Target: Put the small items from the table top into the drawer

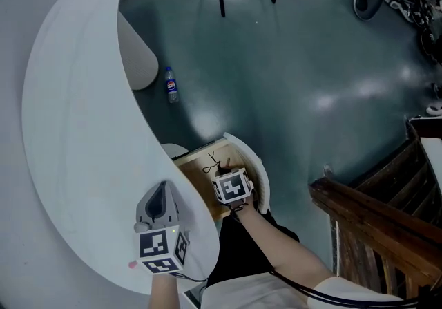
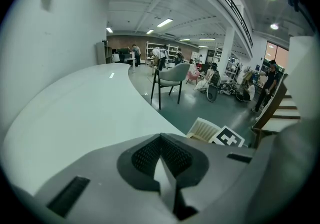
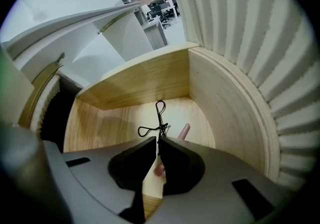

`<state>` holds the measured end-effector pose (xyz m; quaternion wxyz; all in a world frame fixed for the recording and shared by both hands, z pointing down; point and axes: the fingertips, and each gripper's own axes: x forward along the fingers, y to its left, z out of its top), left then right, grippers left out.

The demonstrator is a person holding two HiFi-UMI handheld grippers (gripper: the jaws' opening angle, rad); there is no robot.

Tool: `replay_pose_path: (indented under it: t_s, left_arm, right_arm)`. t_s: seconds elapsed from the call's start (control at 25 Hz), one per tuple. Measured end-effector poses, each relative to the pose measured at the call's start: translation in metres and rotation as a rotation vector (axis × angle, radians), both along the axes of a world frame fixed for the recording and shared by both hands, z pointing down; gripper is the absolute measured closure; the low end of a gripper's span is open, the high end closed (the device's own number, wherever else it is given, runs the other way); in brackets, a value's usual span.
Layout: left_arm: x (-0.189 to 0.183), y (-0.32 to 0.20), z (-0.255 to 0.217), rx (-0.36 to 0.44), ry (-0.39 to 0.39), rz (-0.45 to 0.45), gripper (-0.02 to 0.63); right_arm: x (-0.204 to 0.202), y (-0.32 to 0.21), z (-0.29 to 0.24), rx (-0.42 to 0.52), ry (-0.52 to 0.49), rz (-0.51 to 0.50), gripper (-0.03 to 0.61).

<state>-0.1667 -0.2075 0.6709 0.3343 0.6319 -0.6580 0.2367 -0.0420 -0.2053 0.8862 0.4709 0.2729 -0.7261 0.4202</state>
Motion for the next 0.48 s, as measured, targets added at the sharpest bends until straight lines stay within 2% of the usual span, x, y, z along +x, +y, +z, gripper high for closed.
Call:
replay_pose_path:
  t_s: [0.24,0.48]
  left_arm:
    - [0.001,0.003,-0.004,0.010,0.004,-0.006,0.594]
    - [-0.001,0.011,-0.014,0.028,-0.004,-0.030,0.594]
  right_arm:
    - [-0.003,-0.002,-0.007,0.016,-0.022,0.029,0.545]
    - [-0.004,-0.002,-0.025,0.051,-0.029,0.005,0.545]
